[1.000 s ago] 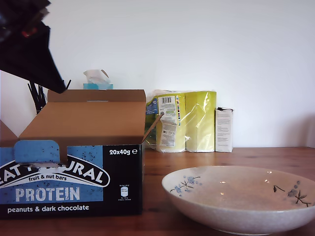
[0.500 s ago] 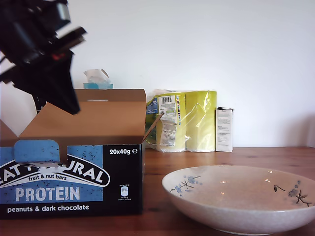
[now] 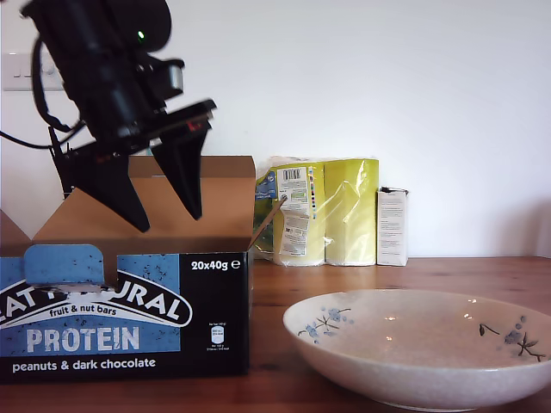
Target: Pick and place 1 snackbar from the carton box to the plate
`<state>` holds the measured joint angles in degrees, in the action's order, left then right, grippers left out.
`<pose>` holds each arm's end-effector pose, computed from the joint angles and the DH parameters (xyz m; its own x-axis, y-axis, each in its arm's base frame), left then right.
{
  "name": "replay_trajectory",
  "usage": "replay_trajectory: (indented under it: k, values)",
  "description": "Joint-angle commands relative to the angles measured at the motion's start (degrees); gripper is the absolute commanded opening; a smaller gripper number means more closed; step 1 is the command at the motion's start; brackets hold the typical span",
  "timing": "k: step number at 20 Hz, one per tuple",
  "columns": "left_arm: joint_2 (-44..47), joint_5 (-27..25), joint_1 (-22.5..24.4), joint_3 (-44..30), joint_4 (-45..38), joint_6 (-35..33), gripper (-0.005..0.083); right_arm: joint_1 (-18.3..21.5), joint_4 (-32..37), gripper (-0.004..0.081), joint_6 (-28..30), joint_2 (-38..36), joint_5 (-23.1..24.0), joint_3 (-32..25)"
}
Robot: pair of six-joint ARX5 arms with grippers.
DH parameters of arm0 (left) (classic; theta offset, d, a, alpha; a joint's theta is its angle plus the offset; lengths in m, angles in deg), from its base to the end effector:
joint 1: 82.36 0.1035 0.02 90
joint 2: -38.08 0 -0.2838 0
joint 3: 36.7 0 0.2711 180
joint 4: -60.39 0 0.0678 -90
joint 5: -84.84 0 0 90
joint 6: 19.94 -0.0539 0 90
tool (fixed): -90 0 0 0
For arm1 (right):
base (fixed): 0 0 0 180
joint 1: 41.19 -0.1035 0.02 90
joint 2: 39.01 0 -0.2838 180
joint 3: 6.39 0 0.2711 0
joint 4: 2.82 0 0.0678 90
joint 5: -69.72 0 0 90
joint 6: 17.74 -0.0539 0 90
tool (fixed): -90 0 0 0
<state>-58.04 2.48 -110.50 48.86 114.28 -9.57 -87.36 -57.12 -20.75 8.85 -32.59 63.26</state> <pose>0.3220 -0.1804 0.2266 0.3142 -0.3188 -0.8942 0.3663 0.9097 -0.1956 0.1184 0.1399 0.3498 0.4168 0.7420 -0.5251 -0.8086 0.5665 0.1587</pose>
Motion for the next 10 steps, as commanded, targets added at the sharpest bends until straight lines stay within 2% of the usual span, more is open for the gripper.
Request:
replay_trajectory:
  k: [1,10]
  values:
    - [-2.6,0.0,-0.5,1.4,1.1,0.8,0.0639,-0.1,0.6,-0.0013,-0.2,0.0,0.9,-0.2]
    - [-8.9,2.4,-1.0,1.9,1.8,0.8,0.0628,-0.1,0.6,-0.0013,0.0,0.0,1.4,-0.2]
